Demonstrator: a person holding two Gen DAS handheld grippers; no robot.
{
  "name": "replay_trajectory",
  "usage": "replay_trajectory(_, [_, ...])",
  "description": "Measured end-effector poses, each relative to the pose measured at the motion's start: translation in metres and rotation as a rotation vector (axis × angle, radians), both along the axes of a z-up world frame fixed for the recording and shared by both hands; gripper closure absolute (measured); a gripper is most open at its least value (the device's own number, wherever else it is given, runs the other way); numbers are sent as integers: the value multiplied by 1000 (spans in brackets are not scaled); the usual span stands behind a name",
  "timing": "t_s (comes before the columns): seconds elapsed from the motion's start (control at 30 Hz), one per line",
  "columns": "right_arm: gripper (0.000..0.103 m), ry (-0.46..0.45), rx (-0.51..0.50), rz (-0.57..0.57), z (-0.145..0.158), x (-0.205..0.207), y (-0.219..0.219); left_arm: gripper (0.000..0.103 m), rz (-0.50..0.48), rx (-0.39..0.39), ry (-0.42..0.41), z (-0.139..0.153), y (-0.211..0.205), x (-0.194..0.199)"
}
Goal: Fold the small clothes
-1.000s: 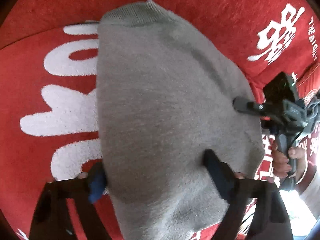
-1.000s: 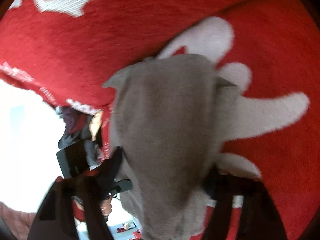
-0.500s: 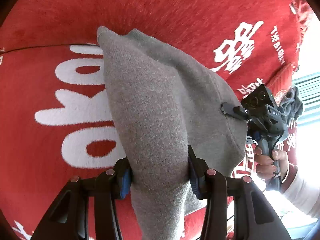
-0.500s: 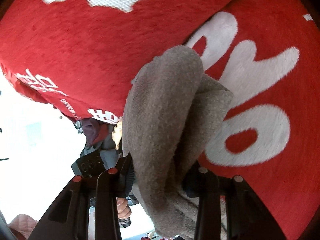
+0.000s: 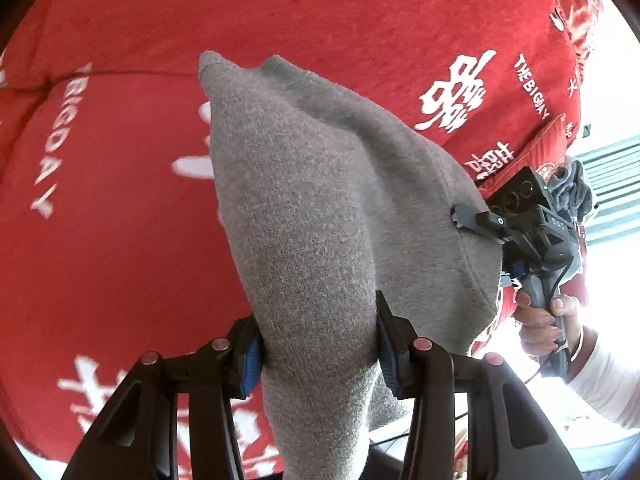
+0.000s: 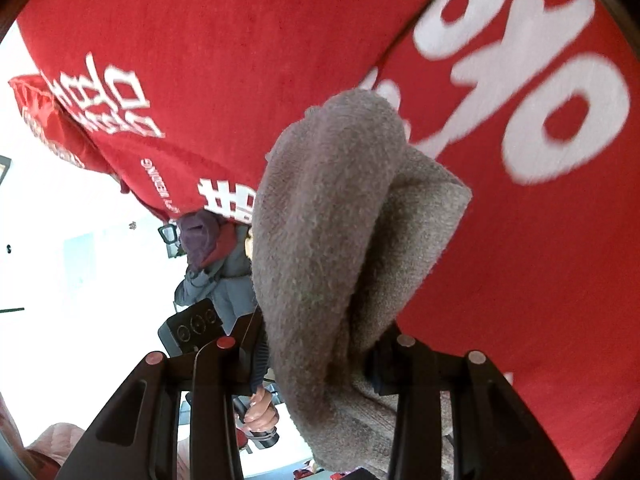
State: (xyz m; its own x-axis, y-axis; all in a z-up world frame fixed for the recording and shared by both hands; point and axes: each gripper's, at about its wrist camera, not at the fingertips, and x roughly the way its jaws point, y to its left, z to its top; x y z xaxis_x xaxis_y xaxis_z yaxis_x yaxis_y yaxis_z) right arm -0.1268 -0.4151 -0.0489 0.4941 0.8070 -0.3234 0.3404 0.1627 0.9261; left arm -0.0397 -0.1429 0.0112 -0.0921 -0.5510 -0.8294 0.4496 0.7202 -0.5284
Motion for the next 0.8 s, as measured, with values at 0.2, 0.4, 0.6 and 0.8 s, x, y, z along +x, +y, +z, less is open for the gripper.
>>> replay_trajectory(0.2, [61, 35, -1, 17, -10, 3, 51, 55, 27, 60, -6, -27, 38, 4])
replay_trajectory(0.4, [60, 134, -195, 84, -39, 18, 72, 45, 68, 202, -37, -60, 59, 12])
replay_trajectory(0.6, [45, 199, -575, 153, -34, 14, 61, 23, 143, 291, -78, -45, 78, 7])
replay_trajectory(0.8, [39, 245, -778, 148, -11, -3, 55, 0, 164, 390, -222, -22, 88, -5])
